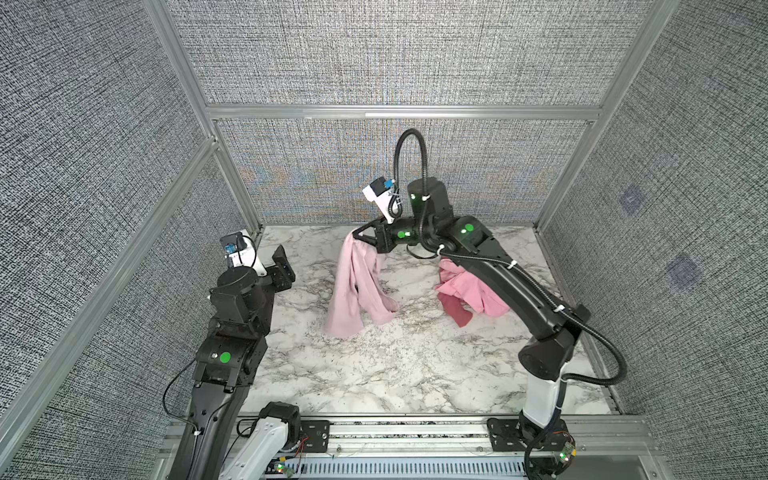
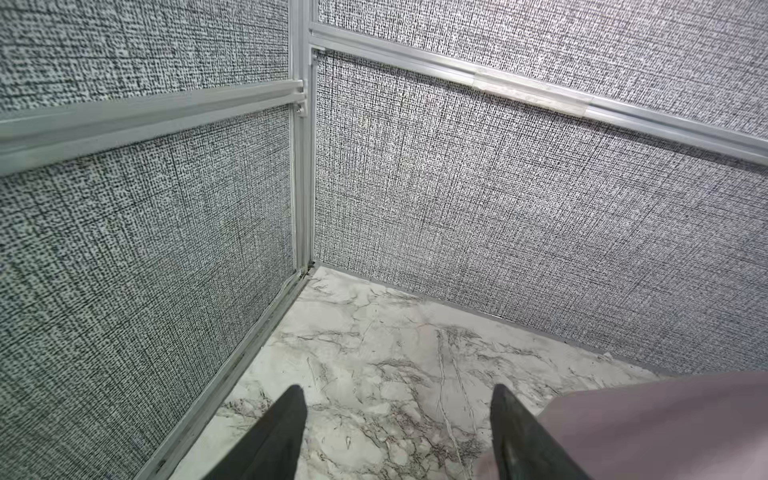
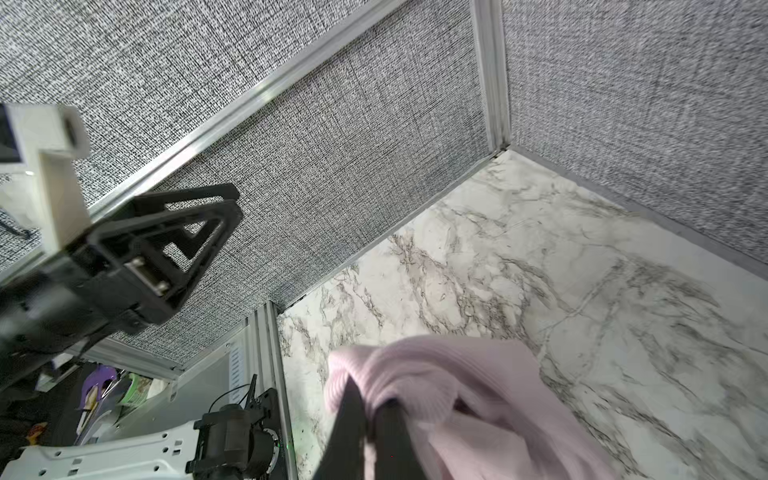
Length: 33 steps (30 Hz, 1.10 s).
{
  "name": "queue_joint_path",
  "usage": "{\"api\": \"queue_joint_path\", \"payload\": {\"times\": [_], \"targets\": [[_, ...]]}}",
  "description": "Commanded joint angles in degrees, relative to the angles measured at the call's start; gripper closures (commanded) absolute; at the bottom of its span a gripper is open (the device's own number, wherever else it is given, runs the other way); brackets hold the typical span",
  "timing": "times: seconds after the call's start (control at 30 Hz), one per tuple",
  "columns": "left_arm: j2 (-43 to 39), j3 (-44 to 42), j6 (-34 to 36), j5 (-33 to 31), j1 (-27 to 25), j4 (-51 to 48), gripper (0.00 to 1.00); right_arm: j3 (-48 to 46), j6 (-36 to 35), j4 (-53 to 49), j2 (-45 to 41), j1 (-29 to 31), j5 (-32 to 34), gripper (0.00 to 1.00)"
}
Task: Pick out a specific cloth from the pile
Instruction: 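Carry the lilac cloth toward the left gripper and lower it onto the table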
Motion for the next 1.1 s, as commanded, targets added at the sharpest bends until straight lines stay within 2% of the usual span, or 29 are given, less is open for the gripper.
{"api": "queue_joint_path", "payload": {"times": [0.0,0.17,0.33,0.47,0.5,0.57,0.67,0.73,0.83,0.9,1.07], "targets": [[-0.24,0.58,0.99,-1.08,0.19,-0.25,0.27,3.47,0.41,3.38,4.83,1.48,-2.61,1.00],[-0.23,0.39,1.89,-1.50,0.39,-0.57,0.26,10.98,1.75,3.98,14.67,3.63,-4.57,1.00],[-1.29,-1.35,2.01,-1.24,0.49,0.93,0.23,12.72,3.24,9.23,24.06,6.47,-1.09,1.00],[-0.64,-1.17,2.27,-0.34,0.58,0.66,0.22,18.55,6.77,10.99,33.02,8.14,0.34,1.00],[-0.46,-1.20,2.27,0.01,0.54,0.68,0.22,19.11,7.49,11.56,34.30,8.41,0.97,0.96],[-0.17,-1.39,2.26,0.63,0.50,1.01,0.22,19.26,7.58,11.66,35.88,8.93,2.44,0.76],[0.13,-1.64,2.25,1.30,0.52,1.14,0.21,15.91,6.64,11.43,34.34,9.09,4.27,0.53],[0.28,-2.22,2.13,1.85,0.53,1.51,0.21,10.29,5.70,13.19,30.73,9.11,6.39,0.43],[0.96,-3.70,2.08,4.03,0.52,2.51,0.20,0.34,3.99,16.59,23.97,8.74,9.80,0.33],[1.57,-4.69,1.91,6.30,0.51,3.22,0.20,-5.22,3.04,18.11,19.67,8.35,11.60,0.29],[4.24,-5.89,2.13,10.68,0.50,3.78,0.20,-18.90,4.32,23.05,9.85,5.90,13.90,0.28]]}}
